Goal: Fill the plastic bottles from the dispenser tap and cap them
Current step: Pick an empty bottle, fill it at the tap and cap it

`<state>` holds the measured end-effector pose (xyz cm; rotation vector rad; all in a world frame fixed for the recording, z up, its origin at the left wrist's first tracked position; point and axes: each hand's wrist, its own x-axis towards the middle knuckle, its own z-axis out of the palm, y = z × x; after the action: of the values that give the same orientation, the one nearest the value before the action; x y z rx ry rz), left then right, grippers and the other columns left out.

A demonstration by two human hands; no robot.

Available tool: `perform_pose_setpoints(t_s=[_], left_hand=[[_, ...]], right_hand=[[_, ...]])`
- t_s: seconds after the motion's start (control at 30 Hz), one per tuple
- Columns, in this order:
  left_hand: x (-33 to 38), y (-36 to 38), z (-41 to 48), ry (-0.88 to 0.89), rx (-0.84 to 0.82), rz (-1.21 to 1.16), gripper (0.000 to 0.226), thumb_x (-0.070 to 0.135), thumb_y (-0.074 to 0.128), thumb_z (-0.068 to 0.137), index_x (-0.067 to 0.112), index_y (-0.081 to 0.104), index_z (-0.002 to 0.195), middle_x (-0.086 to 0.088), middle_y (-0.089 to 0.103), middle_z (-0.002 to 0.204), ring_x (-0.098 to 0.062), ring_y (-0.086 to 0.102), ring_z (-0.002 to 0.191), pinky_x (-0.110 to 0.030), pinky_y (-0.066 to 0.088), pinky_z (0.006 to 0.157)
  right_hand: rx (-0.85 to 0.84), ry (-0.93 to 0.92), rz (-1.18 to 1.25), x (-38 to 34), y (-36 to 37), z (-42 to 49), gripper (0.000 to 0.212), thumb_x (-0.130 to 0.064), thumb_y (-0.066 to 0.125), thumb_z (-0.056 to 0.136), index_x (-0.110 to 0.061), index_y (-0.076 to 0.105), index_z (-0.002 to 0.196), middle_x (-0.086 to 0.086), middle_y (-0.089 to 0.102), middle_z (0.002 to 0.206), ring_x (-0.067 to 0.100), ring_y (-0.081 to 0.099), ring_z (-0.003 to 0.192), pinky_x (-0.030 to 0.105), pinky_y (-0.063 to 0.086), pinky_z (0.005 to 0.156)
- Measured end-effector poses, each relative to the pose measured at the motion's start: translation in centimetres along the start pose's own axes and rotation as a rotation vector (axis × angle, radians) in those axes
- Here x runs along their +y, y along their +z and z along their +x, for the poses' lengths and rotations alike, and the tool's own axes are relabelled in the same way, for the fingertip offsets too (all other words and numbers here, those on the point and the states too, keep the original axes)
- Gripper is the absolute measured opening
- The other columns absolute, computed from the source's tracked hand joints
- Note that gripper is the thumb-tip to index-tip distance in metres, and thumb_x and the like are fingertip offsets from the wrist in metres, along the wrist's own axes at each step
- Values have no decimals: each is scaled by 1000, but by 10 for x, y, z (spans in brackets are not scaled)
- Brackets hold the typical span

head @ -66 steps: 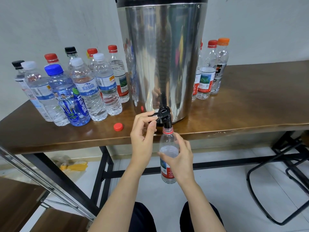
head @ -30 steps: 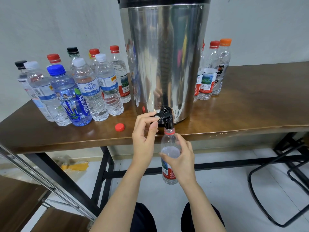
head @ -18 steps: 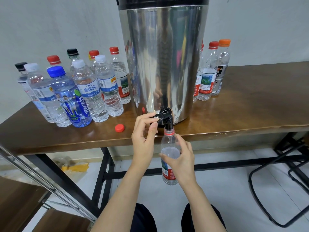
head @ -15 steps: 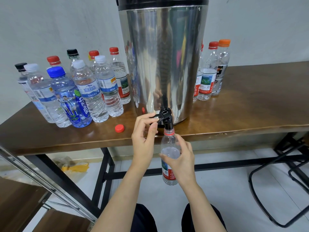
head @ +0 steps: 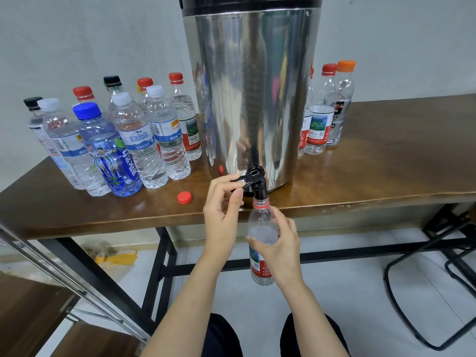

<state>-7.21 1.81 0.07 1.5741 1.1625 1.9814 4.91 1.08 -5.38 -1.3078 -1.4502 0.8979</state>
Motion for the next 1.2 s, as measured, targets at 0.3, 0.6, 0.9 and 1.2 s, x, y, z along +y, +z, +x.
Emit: perform_pose_setpoints(t_s=[0.3,0.6,0.9,1.2], left_hand=[[0,-1,0,9,3,9,14,23,53,96,25,66,100,18,59,119,-22,60,97,-23,50,75],[1,0,0,3,10,12,14,25,54,96,27,66,100,19,60,118,-24,60,94,-22,49,75],[2,0,0,3,5,4,13,25,54,96,26,66,100,21,59,118,-23,60,96,-23,50,75],[-1,-1,0,12,-1,1,12,23,54,96,24,66,100,19,59,118,-13,60,98,-24,50,75]], right_hand=[[3,-3,0,0,0,-1,82,-20,87,71,-32,45,141,-8,45,121,5,45,112,22,39,91],[10,2,6,-1,1,0,83,-19,88,70,-32,46,140,-8,46,121,5,46,111,22,40,92],[-2,-7,-14,-2,-1,0,81,-19,87,71,-31,46,140,-8,45,123,5,44,111,19,38,88],[0,5,-6,-1,0,0,81,-20,87,70,-33,47,139,-7,46,123,5,45,111,21,40,89]])
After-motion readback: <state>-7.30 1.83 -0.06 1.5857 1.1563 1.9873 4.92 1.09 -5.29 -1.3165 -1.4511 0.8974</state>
